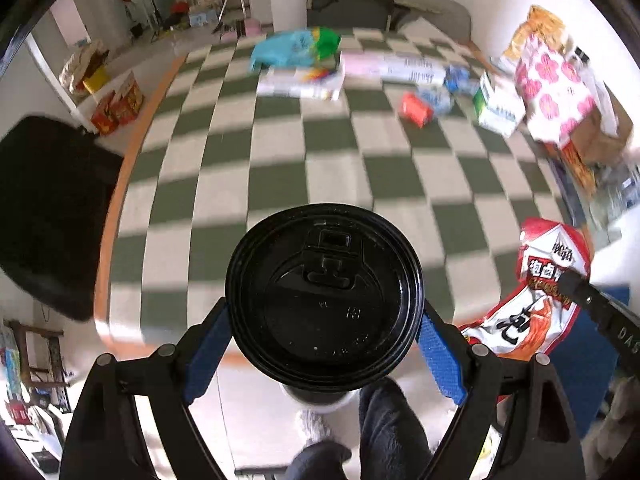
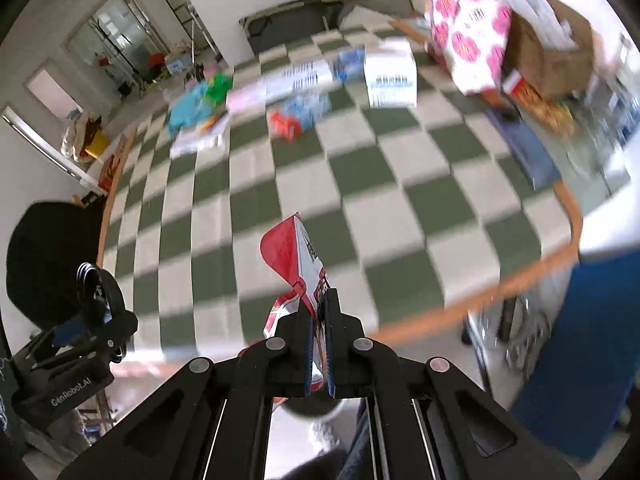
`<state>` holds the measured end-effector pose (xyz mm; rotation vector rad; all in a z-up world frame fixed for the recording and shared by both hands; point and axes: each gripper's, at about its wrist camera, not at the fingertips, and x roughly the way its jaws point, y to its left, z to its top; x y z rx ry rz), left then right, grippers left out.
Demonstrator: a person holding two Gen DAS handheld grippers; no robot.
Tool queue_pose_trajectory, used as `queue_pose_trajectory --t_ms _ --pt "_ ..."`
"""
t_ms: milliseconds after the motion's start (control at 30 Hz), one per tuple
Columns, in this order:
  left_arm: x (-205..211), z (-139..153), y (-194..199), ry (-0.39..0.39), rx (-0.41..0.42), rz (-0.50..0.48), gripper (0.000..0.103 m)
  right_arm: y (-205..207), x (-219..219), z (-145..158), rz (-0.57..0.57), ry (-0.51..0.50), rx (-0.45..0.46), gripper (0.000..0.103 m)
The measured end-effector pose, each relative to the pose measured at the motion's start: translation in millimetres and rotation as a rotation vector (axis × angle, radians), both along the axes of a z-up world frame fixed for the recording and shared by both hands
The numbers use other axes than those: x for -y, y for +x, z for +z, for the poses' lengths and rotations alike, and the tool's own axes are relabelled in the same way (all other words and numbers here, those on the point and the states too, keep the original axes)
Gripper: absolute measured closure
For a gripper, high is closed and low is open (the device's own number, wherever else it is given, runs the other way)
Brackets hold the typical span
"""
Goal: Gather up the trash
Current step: 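Lower the wrapper and black lid over the bin and release both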
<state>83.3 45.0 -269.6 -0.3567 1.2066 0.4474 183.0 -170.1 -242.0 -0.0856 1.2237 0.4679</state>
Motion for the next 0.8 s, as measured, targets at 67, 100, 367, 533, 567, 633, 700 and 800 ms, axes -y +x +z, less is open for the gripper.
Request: queue_pose_trajectory --t_ms 67,100,367,533,567,633,700,800 --pt "7.0 -15.4 -25.3 -0.029 -0.027 0.001 0.016 -30.3 7.6 -15.8 -0.007 -0.017 -0.036 0.098" --pt "8.8 -23.0 -35.4 -0.040 -0.040 0.001 0.016 -42.4 10.5 -23.5 -0.009 -0.026 -0.051 0.098" --pt "26.3 -129.7 -100.9 -0.149 -0.198 0.052 0.016 -115.6 30.8 -131.7 0.007 -0.130 -0.208 0.098" --pt "26.8 -220.8 -112.9 -0.201 -0.274 0.111 0.016 -134.5 37.4 -226.2 0.025 -0.184 -0.298 0.098" --pt "26.5 -236.8 -114.0 -0.214 -0.281 0.119 0.016 -136.0 38.6 -246.3 0.025 -0.190 -0.313 0.098" --pt "24.5 -274.8 -114.2 -0.232 -0.298 0.140 0.016 -136.5 40.6 -277.3 0.019 -0.191 -0.334 0.098" --pt "23.5 -304.6 -112.8 -0.250 -0.311 0.145 0.016 -136.4 42.4 -314.7 0.006 -0.183 -0.359 0.098" --pt "16.8 -351.2 -110.6 -0.300 -0.324 0.152 0.016 -132.4 39.9 -364.4 -0.017 -0.169 -0.384 0.098"
